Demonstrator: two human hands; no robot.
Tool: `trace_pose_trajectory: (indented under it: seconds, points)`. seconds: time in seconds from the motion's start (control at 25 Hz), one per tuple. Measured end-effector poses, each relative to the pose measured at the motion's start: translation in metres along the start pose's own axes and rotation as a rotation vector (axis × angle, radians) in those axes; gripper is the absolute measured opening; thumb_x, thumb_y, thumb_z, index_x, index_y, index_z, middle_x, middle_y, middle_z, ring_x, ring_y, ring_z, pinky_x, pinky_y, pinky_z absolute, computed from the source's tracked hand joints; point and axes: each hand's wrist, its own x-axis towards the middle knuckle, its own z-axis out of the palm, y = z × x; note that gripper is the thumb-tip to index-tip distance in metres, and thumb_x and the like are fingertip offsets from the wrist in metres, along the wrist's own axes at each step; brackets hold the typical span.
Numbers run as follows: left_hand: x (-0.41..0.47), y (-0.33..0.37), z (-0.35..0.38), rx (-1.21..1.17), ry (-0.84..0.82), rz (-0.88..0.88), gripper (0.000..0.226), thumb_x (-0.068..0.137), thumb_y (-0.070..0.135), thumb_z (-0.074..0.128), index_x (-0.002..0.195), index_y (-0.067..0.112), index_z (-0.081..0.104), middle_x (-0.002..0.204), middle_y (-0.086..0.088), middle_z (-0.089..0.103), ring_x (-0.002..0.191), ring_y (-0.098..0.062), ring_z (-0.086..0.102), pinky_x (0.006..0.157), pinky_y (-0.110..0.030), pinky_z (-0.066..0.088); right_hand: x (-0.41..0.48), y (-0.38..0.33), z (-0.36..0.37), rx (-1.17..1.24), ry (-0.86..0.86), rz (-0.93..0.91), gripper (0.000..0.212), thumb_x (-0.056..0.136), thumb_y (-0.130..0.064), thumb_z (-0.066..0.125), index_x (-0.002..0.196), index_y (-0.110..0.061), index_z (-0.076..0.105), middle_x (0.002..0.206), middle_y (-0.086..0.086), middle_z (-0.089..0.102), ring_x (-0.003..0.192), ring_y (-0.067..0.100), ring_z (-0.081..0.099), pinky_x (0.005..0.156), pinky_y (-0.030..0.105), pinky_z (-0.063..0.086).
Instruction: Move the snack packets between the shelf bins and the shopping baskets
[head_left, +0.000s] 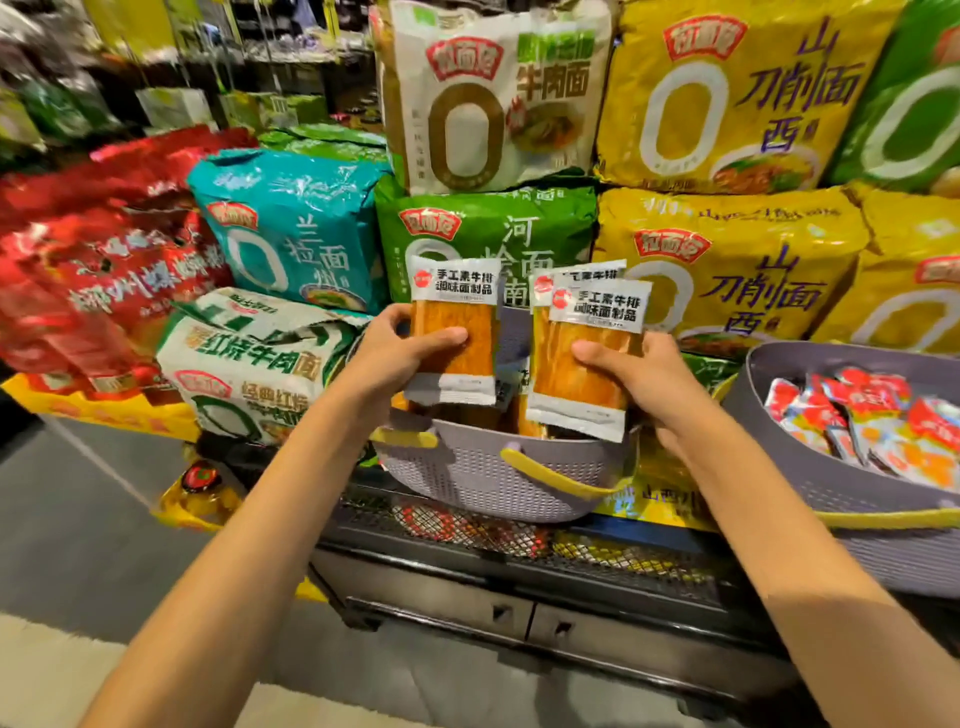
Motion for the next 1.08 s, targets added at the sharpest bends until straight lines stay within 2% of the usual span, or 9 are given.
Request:
trace_pose_trajectory:
  seconds: [0.12, 0.24, 0.32, 0.48, 0.56, 0.68, 0.8, 1.0, 1.08]
  points:
    - [0.023, -0.009, 0.002, 0.265, -0.048, -0.03, 0.061, 0.074, 0.018, 0.079, 0.123, 0.007, 0.044, 0.117, -0.01, 0.062, 0.089, -0.014, 0.062, 0.069, -0.021, 0.052, 0.023, 0.01, 0.005, -0.496, -0.039, -0.049, 0.023, 0.079, -0.029, 0.074, 0.096, -0.026, 0.057, 0.101, -0.002, 0.065, 0.092, 0.015, 0.062, 0.077, 0.026, 0.049]
    - [0.023, -0.017, 0.007, 0.559, -0.06, 0.001, 0.075, 0.067, 0.029, 0.084, 0.123, 0.01, 0.037, 0.12, -0.003, 0.056, 0.106, -0.018, 0.056, 0.086, -0.03, 0.046, 0.023, 0.023, 0.015, -1.093, -0.042, -0.077, 0.064, 0.078, -0.063, 0.06, 0.125, -0.021, 0.047, 0.122, 0.009, 0.059, 0.116, 0.032, 0.054, 0.089, 0.041, 0.045]
    - [0.018, -0.018, 0.012, 0.669, -0.076, 0.061, 0.086, 0.064, 0.035, 0.085, 0.129, 0.013, 0.033, 0.127, -0.001, 0.05, 0.119, -0.019, 0.05, 0.096, -0.03, 0.039, 0.02, 0.026, 0.019, -1.246, -0.011, -0.084, 0.084, 0.079, -0.071, 0.049, 0.141, -0.017, 0.032, 0.133, 0.015, 0.051, 0.121, 0.036, 0.05, 0.092, 0.042, 0.043]
    - [0.017, -0.017, 0.016, 0.792, 0.052, 0.079, 0.116, 0.06, 0.068, 0.07, 0.148, 0.014, 0.016, 0.15, -0.011, 0.027, 0.14, -0.028, 0.027, 0.112, -0.042, 0.027, 0.022, 0.029, 0.016, -1.082, 0.084, -0.161, 0.09, 0.083, -0.066, 0.049, 0.149, -0.015, 0.017, 0.147, 0.011, 0.038, 0.13, 0.033, 0.041, 0.1, 0.043, 0.039]
    - [0.014, -0.019, 0.014, 0.792, 0.178, 0.159, 0.105, 0.068, 0.069, 0.061, 0.148, 0.013, 0.021, 0.148, -0.015, 0.028, 0.138, -0.03, 0.029, 0.112, -0.044, 0.028, 0.021, 0.03, 0.014, -0.933, 0.136, -0.237, 0.078, 0.086, -0.055, 0.054, 0.147, -0.017, 0.025, 0.147, 0.007, 0.039, 0.131, 0.03, 0.041, 0.1, 0.042, 0.039]
    - [0.003, -0.02, 0.012, 0.661, 0.2, 0.348, 0.074, 0.079, 0.058, 0.063, 0.136, 0.014, 0.044, 0.134, -0.007, 0.049, 0.125, -0.022, 0.045, 0.104, -0.037, 0.038, 0.02, 0.031, 0.011, -0.714, 0.157, -0.329, 0.06, 0.088, -0.039, 0.059, 0.141, -0.019, 0.037, 0.141, 0.002, 0.045, 0.127, 0.023, 0.044, 0.099, 0.035, 0.037]
    - [-0.017, -0.021, 0.015, 0.59, 0.238, 0.428, 0.065, 0.078, 0.058, 0.055, 0.131, 0.021, 0.051, 0.129, 0.002, 0.057, 0.119, -0.013, 0.052, 0.101, -0.037, 0.043, 0.011, 0.033, 0.004, -0.571, 0.18, -0.445, 0.052, 0.087, -0.029, 0.063, 0.134, -0.016, 0.045, 0.133, 0.002, 0.052, 0.121, 0.019, 0.048, 0.099, 0.033, 0.038]
    - [-0.07, -0.034, 0.032, 0.505, 0.328, 0.569, 0.043, 0.084, 0.043, 0.057, 0.124, 0.026, 0.057, 0.119, 0.016, 0.059, 0.103, 0.012, 0.051, 0.084, -0.001, 0.036, -0.032, 0.047, -0.01, -0.492, 0.203, -0.697, 0.041, 0.085, -0.021, 0.059, 0.125, -0.011, 0.054, 0.118, -0.004, 0.054, 0.109, 0.002, 0.046, 0.094, 0.014, 0.038]
    - [-0.093, -0.053, 0.038, 0.463, 0.363, 0.582, 0.037, 0.086, 0.037, 0.058, 0.122, 0.029, 0.058, 0.115, 0.023, 0.058, 0.104, 0.017, 0.05, 0.085, -0.001, 0.035, -0.056, 0.059, -0.015, -0.482, 0.171, -0.758, 0.038, 0.086, -0.022, 0.056, 0.122, -0.009, 0.056, 0.116, -0.006, 0.053, 0.109, 0.001, 0.047, 0.094, 0.007, 0.035]
